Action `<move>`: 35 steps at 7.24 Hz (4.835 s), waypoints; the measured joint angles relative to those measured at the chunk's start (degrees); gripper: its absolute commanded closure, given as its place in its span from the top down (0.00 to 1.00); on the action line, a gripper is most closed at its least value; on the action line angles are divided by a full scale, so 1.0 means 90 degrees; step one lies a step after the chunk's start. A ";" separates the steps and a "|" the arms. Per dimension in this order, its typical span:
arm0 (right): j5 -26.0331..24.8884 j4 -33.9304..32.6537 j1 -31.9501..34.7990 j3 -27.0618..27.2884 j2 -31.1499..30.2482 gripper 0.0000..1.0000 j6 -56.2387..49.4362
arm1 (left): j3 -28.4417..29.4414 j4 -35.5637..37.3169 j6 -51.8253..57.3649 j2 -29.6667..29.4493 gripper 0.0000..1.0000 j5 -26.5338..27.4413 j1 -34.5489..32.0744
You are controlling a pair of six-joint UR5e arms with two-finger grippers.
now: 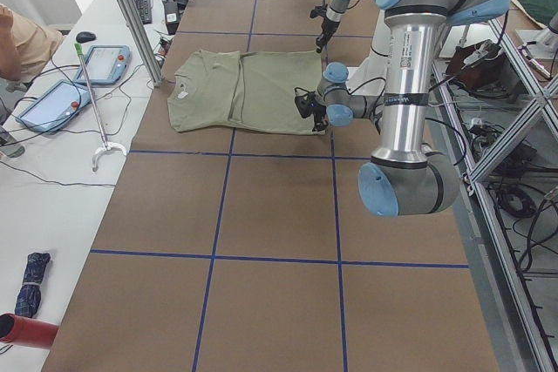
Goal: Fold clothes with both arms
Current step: 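Grasp the hem corners with both grippers, then lift the hem with both grippers, fold it toward the collar, and release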
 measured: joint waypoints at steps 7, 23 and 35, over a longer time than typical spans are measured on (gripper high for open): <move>0.0000 0.0000 -0.0016 -0.0015 0.0014 0.00 0.0009 | -0.0122 0.0483 -0.0010 0.0024 0.68 -0.0117 0.0106; 0.0319 0.0022 -0.0325 0.1260 -0.1032 0.00 0.0098 | -0.1369 0.0942 -0.0403 -0.0107 0.00 -0.0696 0.0573; 0.2726 -0.0003 0.4155 -0.2877 0.2924 0.00 -0.3446 | 0.1376 0.0482 0.2665 -0.2420 0.00 -0.0853 -0.2913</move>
